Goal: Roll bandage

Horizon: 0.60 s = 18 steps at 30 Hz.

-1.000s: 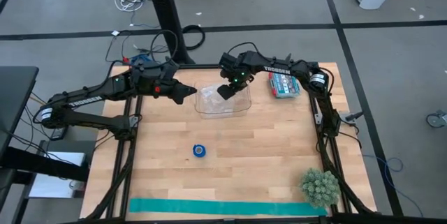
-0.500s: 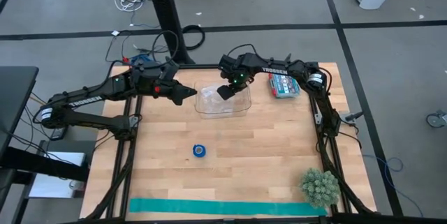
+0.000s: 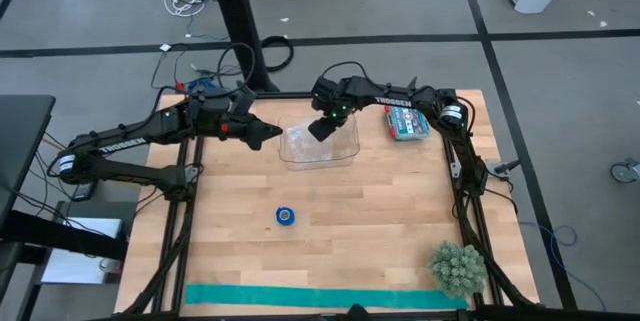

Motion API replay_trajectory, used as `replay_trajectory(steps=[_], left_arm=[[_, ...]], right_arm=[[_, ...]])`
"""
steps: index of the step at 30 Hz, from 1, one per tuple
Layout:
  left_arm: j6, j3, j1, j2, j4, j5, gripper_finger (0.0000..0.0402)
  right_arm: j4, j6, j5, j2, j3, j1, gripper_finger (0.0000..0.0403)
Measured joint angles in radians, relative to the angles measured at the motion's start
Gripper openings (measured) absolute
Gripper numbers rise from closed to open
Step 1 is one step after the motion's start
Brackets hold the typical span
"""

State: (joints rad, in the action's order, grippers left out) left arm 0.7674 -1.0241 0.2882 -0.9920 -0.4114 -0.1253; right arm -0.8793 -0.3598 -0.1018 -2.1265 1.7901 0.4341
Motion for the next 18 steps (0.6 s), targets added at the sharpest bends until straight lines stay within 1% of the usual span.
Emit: replay_trajectory(steps=[2, 3, 5, 7, 12, 15, 18], left_arm=[[0.001, 0.000, 0.000, 0.000, 0.001, 0.000, 0.0101], [0.003, 0.000, 0.000, 0.000, 0.002, 0.000, 0.0101], [0.004, 0.000, 0.000, 0.000, 0.010, 0.000, 0.0101], [-0.001, 0.000, 0.000, 0.000, 0.025, 0.000, 0.0101], [-0.028, 0.000, 0.000, 0.000, 0.118, 0.019, 0.0101], [-0.047, 0.000, 0.000, 0.000, 0.172, 0.022, 0.0101], [-0.043, 0.000, 0.000, 0.002, 0.186, 0.022, 0.0101]], right_arm=[[0.001, 0.019, -0.043, 0.000, 0.000, 0.005, 0.0021], [0.001, 0.028, -0.073, 0.001, 0.000, 0.006, 0.0011], [-0.016, 0.043, -0.114, 0.005, 0.004, 0.007, 0.0009], [-0.028, 0.082, -0.131, 0.029, 0.005, 0.000, 0.0003], [-0.012, 0.210, -0.108, 0.155, 0.009, -0.030, 0.0000], [0.019, 0.325, -0.081, 0.259, 0.009, -0.055, 0.0000], [0.031, 0.424, -0.033, 0.372, 0.011, -0.087, 0.0000]])
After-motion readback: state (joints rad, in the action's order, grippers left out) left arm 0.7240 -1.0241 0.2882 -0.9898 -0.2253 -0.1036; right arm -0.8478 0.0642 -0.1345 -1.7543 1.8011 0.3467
